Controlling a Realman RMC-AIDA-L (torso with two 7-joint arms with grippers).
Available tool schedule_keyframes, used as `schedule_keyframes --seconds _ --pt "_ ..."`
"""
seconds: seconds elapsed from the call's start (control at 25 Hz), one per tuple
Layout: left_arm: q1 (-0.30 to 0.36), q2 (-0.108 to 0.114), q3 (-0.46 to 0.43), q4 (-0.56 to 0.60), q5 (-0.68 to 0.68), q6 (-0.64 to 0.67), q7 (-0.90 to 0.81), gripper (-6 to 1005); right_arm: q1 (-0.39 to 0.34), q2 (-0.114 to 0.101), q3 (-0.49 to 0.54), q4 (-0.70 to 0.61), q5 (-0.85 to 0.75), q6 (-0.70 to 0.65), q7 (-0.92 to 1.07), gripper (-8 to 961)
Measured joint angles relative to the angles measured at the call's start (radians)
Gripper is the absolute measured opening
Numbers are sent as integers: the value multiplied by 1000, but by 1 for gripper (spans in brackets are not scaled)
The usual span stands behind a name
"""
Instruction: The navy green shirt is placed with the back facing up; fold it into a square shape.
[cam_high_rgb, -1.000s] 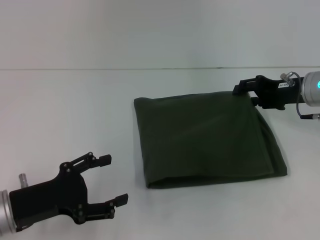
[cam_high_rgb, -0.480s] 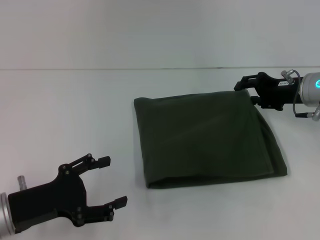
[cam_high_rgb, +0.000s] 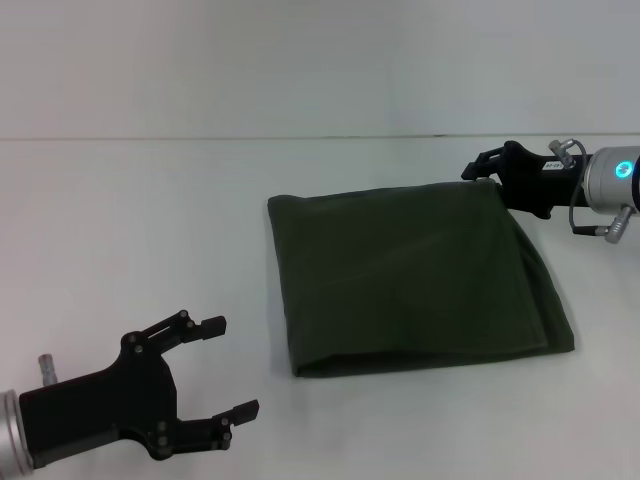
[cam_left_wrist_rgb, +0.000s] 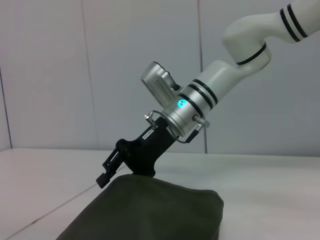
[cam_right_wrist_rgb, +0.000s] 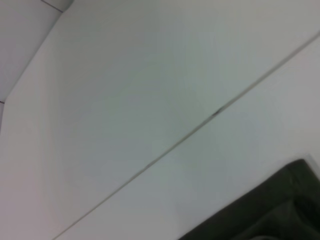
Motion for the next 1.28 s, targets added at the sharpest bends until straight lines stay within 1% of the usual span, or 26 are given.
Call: schedule_keyframes --seconds 0.36,0.56,0.68,0.84,1.12,1.28 --pt "-3 0 -2 -1 0 2 3 932 8 4 -5 -1 0 29 -37 387" --pt "-7 0 -2 -3 -2 2 4 933 14 10 -5 -15 6 37 -106 183" --pt "-8 0 -2 -10 -4 -2 4 933 15 12 -4 -21 7 44 -134 26" --pt "-8 0 -2 -13 -12 -7 4 933 20 15 -4 -21 8 64 -199 29" --pt "-8 0 -2 -15 -15 -5 2 933 16 32 -5 -22 8 123 -240 33" --pt "-6 0 -2 -15 -15 -4 -1 933 9 36 -4 -22 8 140 -262 66"
